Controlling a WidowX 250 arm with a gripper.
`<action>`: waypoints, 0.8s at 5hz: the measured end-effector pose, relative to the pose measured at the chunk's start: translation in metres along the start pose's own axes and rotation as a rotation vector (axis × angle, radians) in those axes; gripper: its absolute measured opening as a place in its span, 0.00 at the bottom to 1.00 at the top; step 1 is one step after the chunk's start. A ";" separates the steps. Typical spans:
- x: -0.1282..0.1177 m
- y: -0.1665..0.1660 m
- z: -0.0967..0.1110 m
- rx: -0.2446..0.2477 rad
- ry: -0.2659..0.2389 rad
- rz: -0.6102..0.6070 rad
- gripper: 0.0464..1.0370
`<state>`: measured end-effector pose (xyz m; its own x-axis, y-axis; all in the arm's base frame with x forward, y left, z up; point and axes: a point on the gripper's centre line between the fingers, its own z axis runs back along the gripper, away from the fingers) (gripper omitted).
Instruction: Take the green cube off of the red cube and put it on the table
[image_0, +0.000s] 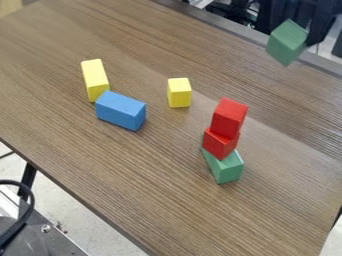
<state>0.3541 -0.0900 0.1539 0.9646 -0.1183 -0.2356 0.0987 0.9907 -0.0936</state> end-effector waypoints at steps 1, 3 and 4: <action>0.008 0.003 -0.027 0.011 0.028 -0.094 0.54; -0.001 0.001 -0.077 -0.053 0.094 -0.169 0.54; -0.005 0.000 -0.101 -0.075 0.063 -0.188 0.54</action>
<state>0.3249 -0.0965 0.0575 0.9135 -0.3069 -0.2671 0.2546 0.9433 -0.2129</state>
